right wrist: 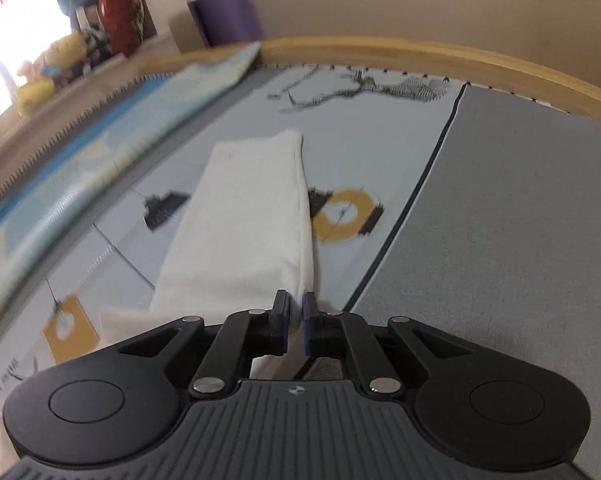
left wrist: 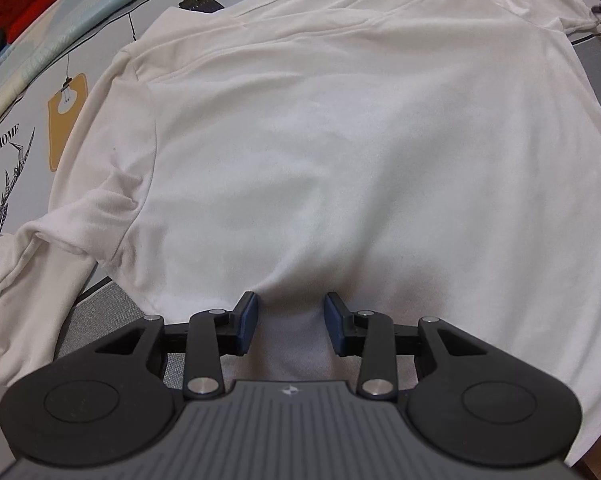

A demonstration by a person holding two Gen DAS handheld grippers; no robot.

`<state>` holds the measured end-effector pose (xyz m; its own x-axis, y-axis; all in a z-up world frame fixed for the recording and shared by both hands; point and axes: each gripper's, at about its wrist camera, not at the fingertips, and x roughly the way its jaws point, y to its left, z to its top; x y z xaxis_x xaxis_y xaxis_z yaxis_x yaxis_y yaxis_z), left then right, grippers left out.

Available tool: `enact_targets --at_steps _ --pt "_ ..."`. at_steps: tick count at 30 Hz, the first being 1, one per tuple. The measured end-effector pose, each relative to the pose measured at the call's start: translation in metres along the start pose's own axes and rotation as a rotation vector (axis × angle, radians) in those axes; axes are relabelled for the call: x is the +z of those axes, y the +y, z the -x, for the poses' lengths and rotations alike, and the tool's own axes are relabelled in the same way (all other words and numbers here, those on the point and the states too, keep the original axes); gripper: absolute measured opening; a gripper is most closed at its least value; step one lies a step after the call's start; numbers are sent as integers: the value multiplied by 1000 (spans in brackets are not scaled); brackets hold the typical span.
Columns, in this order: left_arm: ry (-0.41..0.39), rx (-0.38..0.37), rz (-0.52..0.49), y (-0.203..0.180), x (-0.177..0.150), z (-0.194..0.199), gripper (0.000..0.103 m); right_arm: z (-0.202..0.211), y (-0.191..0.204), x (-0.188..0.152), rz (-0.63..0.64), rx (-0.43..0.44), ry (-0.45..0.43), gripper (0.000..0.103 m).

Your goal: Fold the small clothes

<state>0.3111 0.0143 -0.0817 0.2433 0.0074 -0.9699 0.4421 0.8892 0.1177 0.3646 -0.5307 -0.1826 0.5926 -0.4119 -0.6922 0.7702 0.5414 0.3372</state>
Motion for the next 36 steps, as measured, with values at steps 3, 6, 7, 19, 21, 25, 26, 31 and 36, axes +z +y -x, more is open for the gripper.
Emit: enact_targets --at_steps 3,6,7,19,21,25,26,31,36 --pt "1 8 3 -3 0 1 42 -16 -35 17 -114 53 0 49" --pt "3 12 3 -5 2 0 42 -41 -59 32 -199 180 53 49" --pt "5 12 5 -5 3 0 42 -47 -59 36 -183 209 56 49" --pt "4 8 10 -5 6 1 42 -74 -37 49 -117 196 6 3" --pt "4 13 7 -6 7 1 42 -60 -48 50 -153 110 -74 2" --pt "-2 33 -26 -11 9 2 42 -33 -94 35 -348 -121 -113 0" --pt "-1 31 -25 -10 9 2 42 -29 -101 35 -369 -86 -113 0" --pt "-6 42 -32 -12 10 2 42 -34 -129 48 -487 42 -95 23" --pt "-6 37 -23 -11 10 2 43 -48 -148 59 -539 132 -86 23"
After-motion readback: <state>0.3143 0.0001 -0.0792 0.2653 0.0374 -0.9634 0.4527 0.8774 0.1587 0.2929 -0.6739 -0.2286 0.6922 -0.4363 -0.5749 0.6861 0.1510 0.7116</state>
